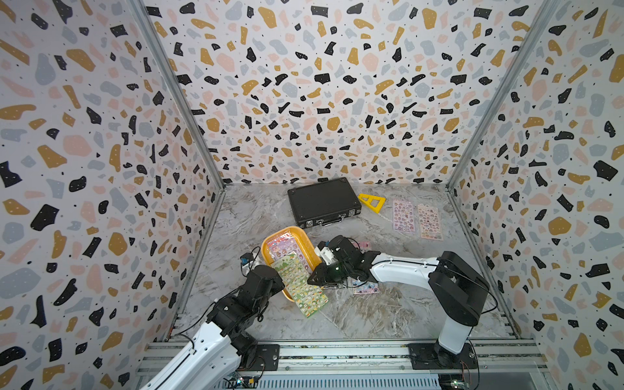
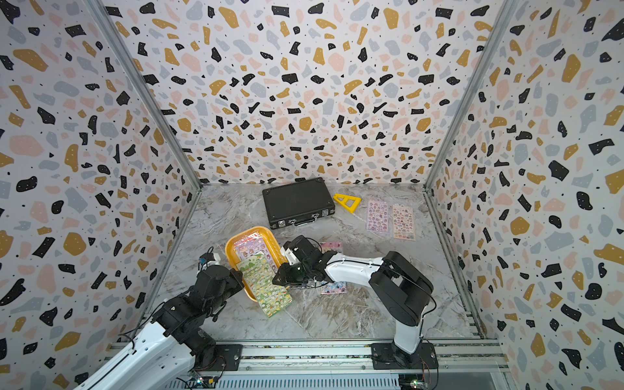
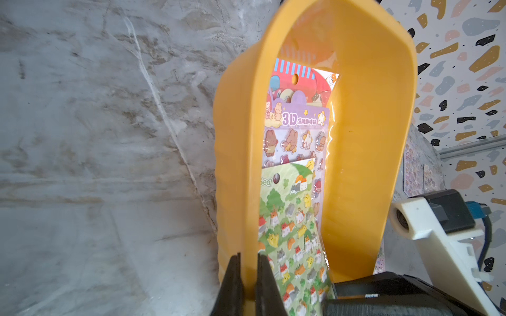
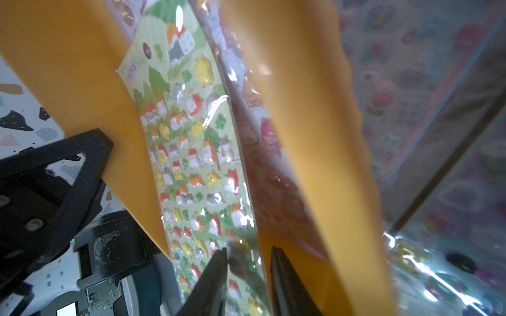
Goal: Take the stickers out of the storage box
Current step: Pick up the sticker from the storage box.
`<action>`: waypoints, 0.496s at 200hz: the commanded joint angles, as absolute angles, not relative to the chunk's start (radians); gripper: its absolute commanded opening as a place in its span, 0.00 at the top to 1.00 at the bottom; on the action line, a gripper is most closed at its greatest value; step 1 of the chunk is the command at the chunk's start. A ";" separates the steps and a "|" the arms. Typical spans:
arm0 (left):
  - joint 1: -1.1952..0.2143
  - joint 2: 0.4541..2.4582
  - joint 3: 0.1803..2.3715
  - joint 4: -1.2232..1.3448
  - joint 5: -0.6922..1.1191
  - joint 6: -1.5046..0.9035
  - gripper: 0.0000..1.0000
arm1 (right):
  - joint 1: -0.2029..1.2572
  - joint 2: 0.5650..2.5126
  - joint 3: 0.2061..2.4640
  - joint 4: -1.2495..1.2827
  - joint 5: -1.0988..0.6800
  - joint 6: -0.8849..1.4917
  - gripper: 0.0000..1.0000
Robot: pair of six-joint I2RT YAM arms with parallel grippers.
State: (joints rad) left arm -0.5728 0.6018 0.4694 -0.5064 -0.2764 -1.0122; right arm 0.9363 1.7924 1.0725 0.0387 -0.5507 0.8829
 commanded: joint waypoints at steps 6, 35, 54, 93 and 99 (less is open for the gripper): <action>-0.575 0.616 0.534 -0.423 -0.273 -1.042 1.00 | 0.931 1.800 1.067 0.078 -0.599 0.921 0.68; -0.574 0.625 0.550 -0.432 -0.287 -1.032 1.00 | 0.926 1.794 1.051 0.118 -0.622 0.950 0.75; -0.572 0.627 0.554 -0.432 -0.292 -1.023 1.00 | 0.921 1.790 1.043 0.143 -0.637 0.970 0.82; -0.565 0.656 0.564 -0.431 -0.291 -0.985 1.00 | 0.918 1.780 1.020 0.201 -0.665 1.011 0.95; -0.564 0.658 0.566 -0.433 -0.292 -0.981 1.00 | 0.919 1.778 1.018 0.204 -0.668 1.015 0.97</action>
